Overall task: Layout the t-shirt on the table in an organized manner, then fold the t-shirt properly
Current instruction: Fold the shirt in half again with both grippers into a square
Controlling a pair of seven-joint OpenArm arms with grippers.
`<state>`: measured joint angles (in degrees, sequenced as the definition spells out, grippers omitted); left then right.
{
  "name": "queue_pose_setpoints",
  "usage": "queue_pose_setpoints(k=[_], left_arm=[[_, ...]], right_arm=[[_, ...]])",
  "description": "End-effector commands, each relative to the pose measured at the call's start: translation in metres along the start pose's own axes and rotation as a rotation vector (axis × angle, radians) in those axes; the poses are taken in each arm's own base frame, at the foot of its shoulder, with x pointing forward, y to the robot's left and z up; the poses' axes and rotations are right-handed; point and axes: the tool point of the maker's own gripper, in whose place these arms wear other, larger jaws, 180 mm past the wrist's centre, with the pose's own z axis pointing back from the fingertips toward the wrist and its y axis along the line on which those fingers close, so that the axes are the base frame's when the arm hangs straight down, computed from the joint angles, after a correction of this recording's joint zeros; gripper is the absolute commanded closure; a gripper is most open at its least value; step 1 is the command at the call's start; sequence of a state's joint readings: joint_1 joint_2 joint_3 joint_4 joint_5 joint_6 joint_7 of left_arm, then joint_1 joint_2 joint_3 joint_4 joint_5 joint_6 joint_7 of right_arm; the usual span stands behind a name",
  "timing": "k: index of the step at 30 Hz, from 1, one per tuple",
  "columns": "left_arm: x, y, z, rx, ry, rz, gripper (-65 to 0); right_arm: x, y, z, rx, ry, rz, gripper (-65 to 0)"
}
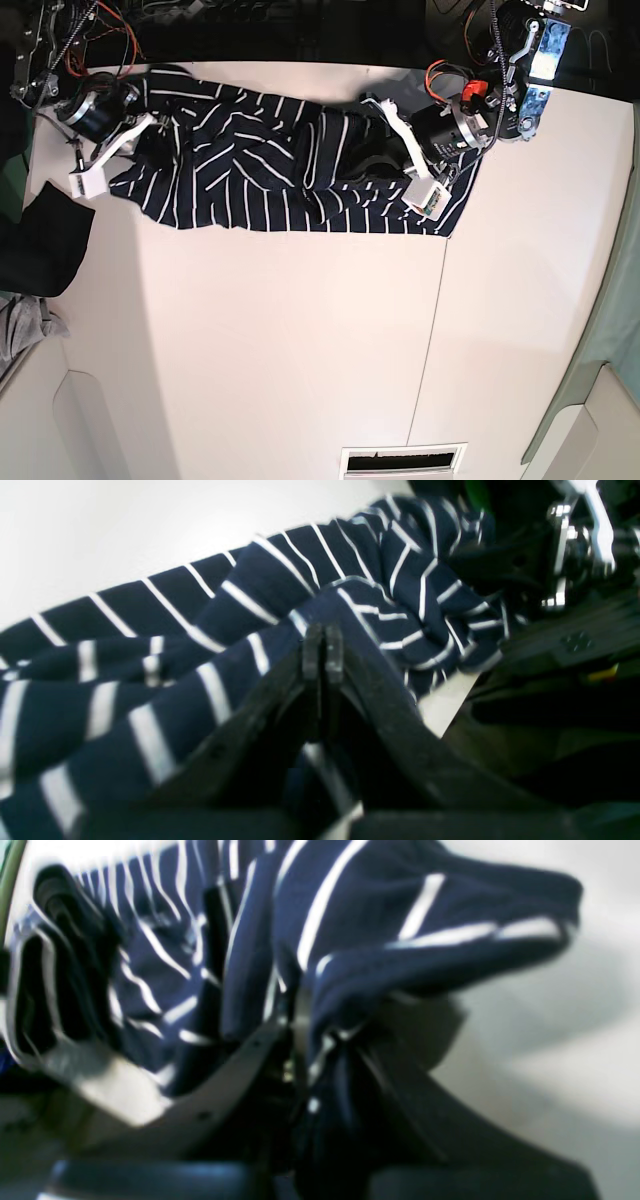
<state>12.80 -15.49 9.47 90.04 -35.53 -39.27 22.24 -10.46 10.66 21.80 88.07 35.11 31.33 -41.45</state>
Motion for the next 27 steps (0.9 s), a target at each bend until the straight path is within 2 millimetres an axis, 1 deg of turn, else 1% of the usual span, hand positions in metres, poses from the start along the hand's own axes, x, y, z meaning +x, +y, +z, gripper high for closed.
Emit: queue_pose_setpoints(k=[1, 4, 5, 7, 10, 13, 16, 19, 22, 26, 27], left_arm=[[0.016, -0.007, -0.002, -0.025, -0.061, 0.001, 0.0], [0.023, -0.014, -0.008, -0.038, -0.103, 0.026, 0.0], [0.031, -0.014, -0.007, -0.038, -0.139, 0.037, 0.0], [0.047, -0.009, 0.0, -0.028, -0.207, 0.051, 0.0], [0.067, 0.012, 0.017, 0.042, -0.253, 0.018, 0.0], [0.076, 0.044, 0.041, 0.146, -0.278, 0.015, 0.0], [0.077, 0.071, 0.065, 0.231, -0.266, 0.003, 0.0], [0.075, 0.087, 0.085, 0.282, -0.25, -0.005, 0.0], [0.066, 0.093, 0.096, 0.304, -0.217, -0.013, 0.0], [0.061, 0.093, 0.099, 0.308, -0.202, -0.013, 0.0], [0.062, 0.093, 0.099, 0.307, -0.204, -0.012, 0.0]], right_arm=[[0.027, -0.005, 0.009, -0.006, -0.073, 0.029, 0.0], [0.049, -0.013, 0.019, -0.032, -0.122, 0.048, 0.0], [0.056, -0.012, 0.02, -0.028, -0.141, 0.05, 0.0], [0.068, -0.004, 0.022, 0.002, -0.174, 0.057, 0.0], [0.084, 0.017, 0.024, 0.074, -0.219, 0.063, 0.0], [0.101, 0.041, 0.025, 0.13, -0.279, 0.073, 0.0], [0.111, 0.075, 0.016, 0.206, -0.305, 0.096, 0.0], [0.109, 0.12, -0.001, 0.311, -0.293, 0.113, 0.0], [0.097, 0.169, -0.022, 0.393, -0.243, 0.17, 0.0], [0.07, 0.232, -0.047, 0.468, -0.143, 0.308, 0.0], [0.061, 0.245, -0.052, 0.48, -0.122, 0.344, -8.2]])
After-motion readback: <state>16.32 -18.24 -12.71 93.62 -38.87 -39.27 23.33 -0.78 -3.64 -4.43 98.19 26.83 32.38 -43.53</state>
